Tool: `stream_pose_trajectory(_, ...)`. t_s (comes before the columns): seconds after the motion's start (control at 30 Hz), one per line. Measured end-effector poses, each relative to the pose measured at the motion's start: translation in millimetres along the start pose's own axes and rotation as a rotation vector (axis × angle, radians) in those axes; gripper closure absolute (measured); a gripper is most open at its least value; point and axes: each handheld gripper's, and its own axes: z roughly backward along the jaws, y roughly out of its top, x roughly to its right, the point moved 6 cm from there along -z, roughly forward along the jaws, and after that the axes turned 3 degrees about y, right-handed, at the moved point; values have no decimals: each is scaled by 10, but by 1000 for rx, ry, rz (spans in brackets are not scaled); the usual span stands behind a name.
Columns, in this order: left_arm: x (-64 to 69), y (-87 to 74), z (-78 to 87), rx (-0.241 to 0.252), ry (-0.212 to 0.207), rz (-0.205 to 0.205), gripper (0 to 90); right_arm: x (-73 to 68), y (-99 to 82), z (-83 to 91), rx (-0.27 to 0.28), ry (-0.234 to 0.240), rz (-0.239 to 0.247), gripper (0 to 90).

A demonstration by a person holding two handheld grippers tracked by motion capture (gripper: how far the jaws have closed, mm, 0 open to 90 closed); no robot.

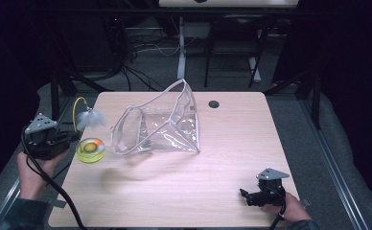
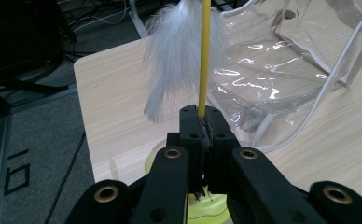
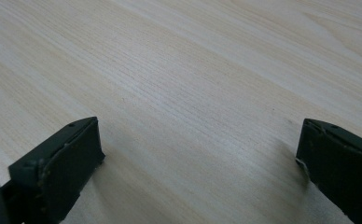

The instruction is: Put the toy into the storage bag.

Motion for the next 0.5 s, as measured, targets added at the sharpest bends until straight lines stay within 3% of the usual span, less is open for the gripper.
stream_pose_trajectory(0.5, -17, 233, 85, 42, 5, -18, 879, 1, 0, 0, -1, -1, 0, 0)
